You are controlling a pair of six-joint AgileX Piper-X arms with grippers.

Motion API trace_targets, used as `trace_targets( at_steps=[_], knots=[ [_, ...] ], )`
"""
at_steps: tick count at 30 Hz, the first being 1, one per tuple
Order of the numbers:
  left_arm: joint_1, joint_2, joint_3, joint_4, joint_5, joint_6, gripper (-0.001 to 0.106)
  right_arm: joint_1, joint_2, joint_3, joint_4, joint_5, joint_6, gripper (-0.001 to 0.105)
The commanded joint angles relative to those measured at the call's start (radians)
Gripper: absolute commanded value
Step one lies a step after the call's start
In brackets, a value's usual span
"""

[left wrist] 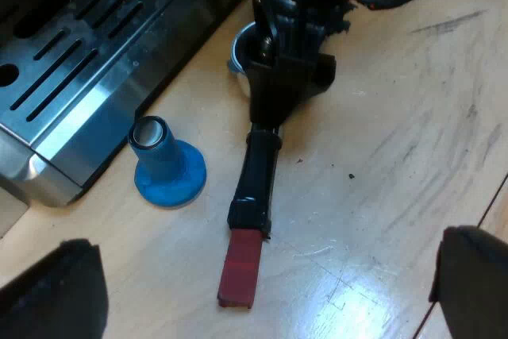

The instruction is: Put the handle in the coffee machine

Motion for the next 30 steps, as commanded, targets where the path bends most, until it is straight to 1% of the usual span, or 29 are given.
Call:
trace_targets(
  at_steps=[1, 5, 7, 9, 10, 12, 13, 14, 15, 16, 19, 22, 25, 26, 27, 28, 29, 30],
  knots=[
    [-0.004, 0.0, 0.001, -0.005, -0.004, 0.001, 0.085, -0.002, -0.001, -0.003, 0.009, -0.011, -0.018, 0.087],
    [-0.004, 0.0, 0.001, -0.005, -0.004, 0.001, 0.085, -0.002, -0.001, -0.003, 0.006, -0.011, -0.018, 0.087],
    [-0.004, 0.0, 0.001, -0.005, -0.004, 0.001, 0.085, -0.002, -0.001, -0.003, 0.006, -0.011, -0.018, 0.08],
    [-0.004, 0.0, 0.001, -0.005, -0.004, 0.001, 0.085, -0.002, -0.001, -0.003, 0.014, -0.011, -0.018, 0.061],
    [-0.004, 0.0, 0.001, -0.005, -0.004, 0.001, 0.085, -0.002, -0.001, -0.003, 0.015, -0.011, -0.018, 0.057],
    [-0.004, 0.0, 0.001, -0.005, -0.004, 0.001, 0.085, -0.002, -0.001, -0.003, 0.015, -0.011, -0.021, 0.032],
    [-0.004, 0.0, 0.001, -0.005, -0.004, 0.001, 0.085, -0.002, -0.001, -0.003, 0.015, -0.011, -0.021, 0.032],
    [-0.004, 0.0, 0.001, -0.005, -0.004, 0.001, 0.085, -0.002, -0.001, -0.003, 0.015, -0.011, -0.029, 0.018],
    [-0.004, 0.0, 0.001, -0.005, -0.004, 0.001, 0.085, -0.002, -0.007, -0.003, 0.015, -0.011, -0.036, 0.006],
    [-0.004, 0.0, 0.001, -0.005, -0.004, 0.001, 0.085, -0.002, -0.01, -0.003, 0.015, -0.011, -0.035, 0.0],
    [-0.004, 0.0, 0.001, -0.005, -0.004, 0.001, 0.085, 0.0, -0.036, -0.003, 0.023, -0.008, -0.029, 0.0],
    [-0.004, 0.0, 0.001, -0.005, -0.004, 0.001, 0.085, 0.0, -0.077, -0.003, 0.045, -0.003, 0.003, 0.0],
    [-0.004, 0.0, 0.001, -0.005, -0.004, 0.026, 0.085, 0.0, -0.107, -0.003, 0.072, -0.003, 0.015, 0.0],
    [-0.004, 0.0, 0.001, -0.005, -0.004, 0.028, 0.085, 0.0, -0.132, -0.003, 0.098, -0.003, 0.036, 0.0],
    [-0.004, 0.0, 0.001, -0.005, 0.005, 0.07, 0.085, 0.0, -0.155, -0.003, 0.126, -0.003, 0.048, 0.0],
    [-0.004, 0.0, 0.001, -0.005, 0.005, 0.074, 0.085, 0.0, -0.162, -0.003, 0.137, -0.003, 0.048, 0.0],
    [-0.004, 0.0, 0.001, -0.005, 0.021, 0.113, 0.085, 0.0, -0.171, -0.003, 0.147, -0.003, 0.048, 0.0],
    [-0.004, 0.0, 0.001, -0.005, 0.03, 0.133, 0.085, 0.0, -0.173, -0.003, 0.151, -0.003, 0.048, 0.0]
  ],
)
